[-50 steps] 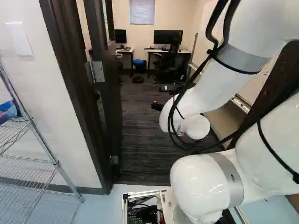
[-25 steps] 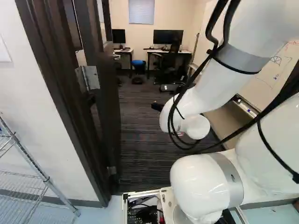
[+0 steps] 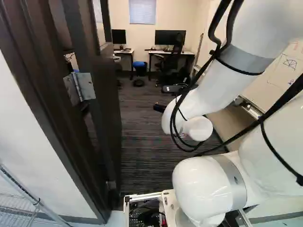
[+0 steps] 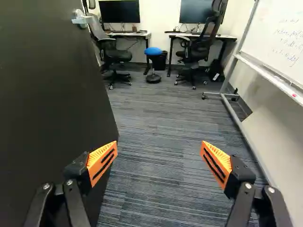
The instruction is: Open the door and move inside
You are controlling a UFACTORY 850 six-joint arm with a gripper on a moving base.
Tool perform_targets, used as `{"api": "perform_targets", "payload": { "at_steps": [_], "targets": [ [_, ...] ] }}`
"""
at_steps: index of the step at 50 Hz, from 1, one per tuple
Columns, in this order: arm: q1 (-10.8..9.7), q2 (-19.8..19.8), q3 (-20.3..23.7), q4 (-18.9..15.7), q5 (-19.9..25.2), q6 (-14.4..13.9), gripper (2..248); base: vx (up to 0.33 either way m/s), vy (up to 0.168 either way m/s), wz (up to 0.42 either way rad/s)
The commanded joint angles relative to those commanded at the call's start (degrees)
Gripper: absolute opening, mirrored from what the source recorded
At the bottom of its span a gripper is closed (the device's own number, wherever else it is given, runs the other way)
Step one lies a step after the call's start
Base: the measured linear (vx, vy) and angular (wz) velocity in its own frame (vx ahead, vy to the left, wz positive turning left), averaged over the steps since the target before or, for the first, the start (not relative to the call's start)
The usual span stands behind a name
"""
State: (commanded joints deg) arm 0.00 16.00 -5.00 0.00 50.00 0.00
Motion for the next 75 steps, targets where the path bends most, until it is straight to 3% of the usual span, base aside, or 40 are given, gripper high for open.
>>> {"api": "perform_targets", "payload": {
  "at_steps": [29,75],
  "targets": [
    [0.0,0.0,0.0,0.0,0.0,0.0,247,0.155,-0.057,-0.205],
    [0.0,0.0,0.0,0.0,0.0,0.0,247,0.162,-0.03,-0.015]
  ]
}}
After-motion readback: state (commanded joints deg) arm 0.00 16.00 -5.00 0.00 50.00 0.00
